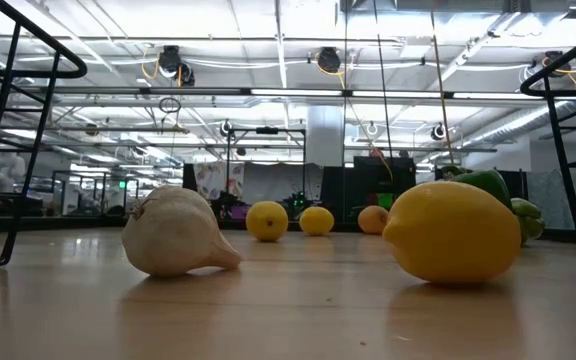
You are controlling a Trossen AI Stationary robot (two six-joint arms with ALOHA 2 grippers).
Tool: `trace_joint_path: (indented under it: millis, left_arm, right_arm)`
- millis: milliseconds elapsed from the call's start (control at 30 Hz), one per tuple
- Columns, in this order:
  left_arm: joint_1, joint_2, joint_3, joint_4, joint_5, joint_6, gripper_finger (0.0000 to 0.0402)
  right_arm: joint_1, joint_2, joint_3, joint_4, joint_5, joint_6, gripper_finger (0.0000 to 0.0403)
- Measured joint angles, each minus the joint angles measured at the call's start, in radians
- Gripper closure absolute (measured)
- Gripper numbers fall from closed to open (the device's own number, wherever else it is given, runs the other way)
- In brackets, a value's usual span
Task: Sort produce into baskets
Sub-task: Put the left red apple into the right black wire basket
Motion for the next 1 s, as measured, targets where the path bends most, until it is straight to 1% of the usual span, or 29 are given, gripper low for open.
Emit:
trace_joint_path:
  millis: [133, 233, 433, 600, 767, 1000]
  left_arm:
    - [0.000, 0.000, 0.000, 0.026, 0.005, 0.000, 0.0336]
    - [0.000, 0.000, 0.000, 0.040, 0.006, 0.000, 0.0336]
    - [0.000, 0.000, 0.000, 0.065, 0.026, 0.000, 0.0336]
    - [0.001, 0.000, 0.000, 0.091, 0.026, 0.001, 0.0336]
    - [0.001, 0.000, 0.000, 0.097, 0.026, 0.001, 0.0336]
    - [0.002, 0.000, 0.000, 0.097, 0.026, 0.000, 0.0336]
  right_arm:
    - [0.175, 0.022, 0.000, -0.058, 0.061, 0.167, 0.0402]
    - [0.281, 0.054, 0.000, -0.130, 0.105, 0.316, 0.0402]
    - [0.416, 0.155, 0.000, -0.270, 0.111, 0.594, 0.0402]
    - [0.472, 0.250, 0.000, -0.383, 0.143, 0.787, 0.0402]
    - [0.482, 0.354, 0.000, -0.489, 0.141, 0.949, 0.0402]
    - [0.481, 0.465, 0.000, -0.527, 0.132, 1.033, 0.0402]
